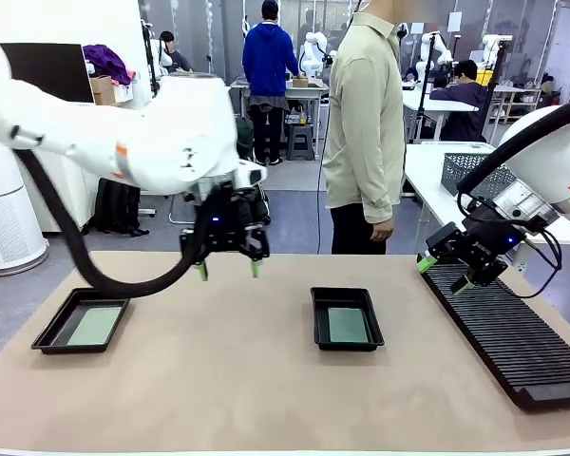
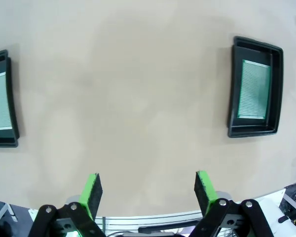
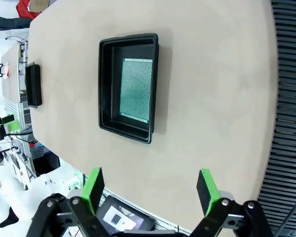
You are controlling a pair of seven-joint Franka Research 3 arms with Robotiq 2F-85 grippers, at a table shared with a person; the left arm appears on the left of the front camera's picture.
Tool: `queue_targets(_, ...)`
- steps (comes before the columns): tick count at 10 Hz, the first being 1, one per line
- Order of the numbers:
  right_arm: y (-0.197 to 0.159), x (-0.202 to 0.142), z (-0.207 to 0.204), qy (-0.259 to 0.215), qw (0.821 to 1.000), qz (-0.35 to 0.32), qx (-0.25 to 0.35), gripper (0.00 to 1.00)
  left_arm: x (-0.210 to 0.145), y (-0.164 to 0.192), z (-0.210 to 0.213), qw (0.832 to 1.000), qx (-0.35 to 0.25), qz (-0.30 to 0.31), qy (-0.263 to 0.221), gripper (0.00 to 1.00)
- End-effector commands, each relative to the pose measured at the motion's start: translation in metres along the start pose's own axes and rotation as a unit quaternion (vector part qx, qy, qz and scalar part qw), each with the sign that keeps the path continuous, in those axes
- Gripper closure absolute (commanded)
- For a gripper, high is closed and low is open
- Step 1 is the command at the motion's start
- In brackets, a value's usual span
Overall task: Inspect and transfer BCBs to ESD trays.
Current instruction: Pick up the ESD tray and place it on the left side of the table.
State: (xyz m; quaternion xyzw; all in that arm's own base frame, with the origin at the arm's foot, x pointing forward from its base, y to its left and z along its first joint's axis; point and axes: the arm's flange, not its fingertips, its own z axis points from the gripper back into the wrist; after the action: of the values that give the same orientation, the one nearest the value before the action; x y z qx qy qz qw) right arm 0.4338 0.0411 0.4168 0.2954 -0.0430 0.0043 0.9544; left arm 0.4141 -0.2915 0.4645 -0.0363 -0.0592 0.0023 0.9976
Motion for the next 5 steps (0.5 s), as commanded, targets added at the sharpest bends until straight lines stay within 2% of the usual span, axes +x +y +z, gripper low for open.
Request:
queue_targets(1, 0.001, 0.002, -0.001, -0.003, 1.0, -0.011, -0.003, 0.0, 0.011, -0.041, -0.002, 1.0, 0.027, -0.01, 0.001, 0.0)
queue_targets(5, 0.001, 0.002, -0.001, -0.003, 1.0, -0.011, -0.003, 0.0, 0.022, -0.12, -0.025, 0.998, 0.051, -0.037, 0.005, 0.0)
